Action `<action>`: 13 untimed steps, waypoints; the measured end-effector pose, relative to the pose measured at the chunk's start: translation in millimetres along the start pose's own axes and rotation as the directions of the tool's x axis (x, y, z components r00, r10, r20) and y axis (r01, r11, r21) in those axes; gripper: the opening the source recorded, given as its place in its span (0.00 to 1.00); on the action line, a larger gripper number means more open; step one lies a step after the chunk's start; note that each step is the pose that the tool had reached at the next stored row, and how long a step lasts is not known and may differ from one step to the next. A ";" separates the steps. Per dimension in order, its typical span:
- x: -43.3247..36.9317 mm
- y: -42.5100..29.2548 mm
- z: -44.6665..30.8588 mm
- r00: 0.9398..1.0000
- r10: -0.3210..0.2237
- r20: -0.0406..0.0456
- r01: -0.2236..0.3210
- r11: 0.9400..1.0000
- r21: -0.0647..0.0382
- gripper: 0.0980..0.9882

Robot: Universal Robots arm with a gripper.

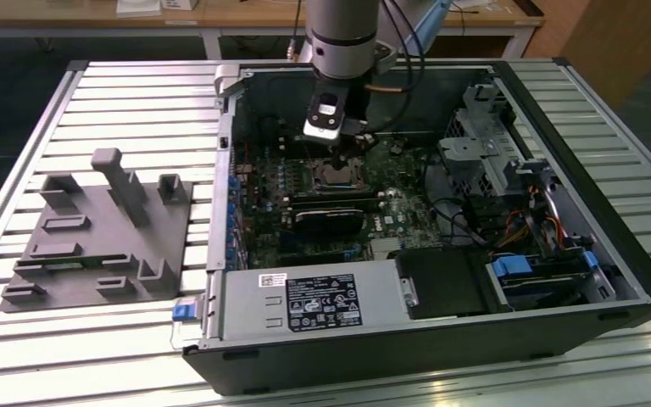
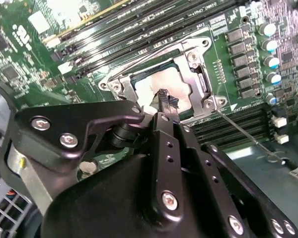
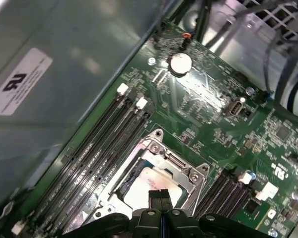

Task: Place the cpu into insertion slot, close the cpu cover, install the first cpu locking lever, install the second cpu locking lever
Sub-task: 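Close the cpu cover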

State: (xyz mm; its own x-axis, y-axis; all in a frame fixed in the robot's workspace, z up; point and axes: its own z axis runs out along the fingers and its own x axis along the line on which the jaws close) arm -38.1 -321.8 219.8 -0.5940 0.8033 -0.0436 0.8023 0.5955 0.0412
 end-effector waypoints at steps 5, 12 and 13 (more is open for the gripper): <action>0.0 0.0 0.7 0.996 -0.087 -0.003 0.087 0.996 -0.004 0.01; 0.1 -0.1 2.3 0.977 -0.212 -0.007 0.211 0.977 -0.009 0.01; 0.1 -0.1 2.5 0.973 -0.231 -0.007 0.231 0.973 -0.009 0.01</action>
State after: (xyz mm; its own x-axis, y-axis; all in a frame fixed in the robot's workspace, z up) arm -38.0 -321.8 217.3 -0.7634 0.6444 -0.0452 0.6432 0.7647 0.0394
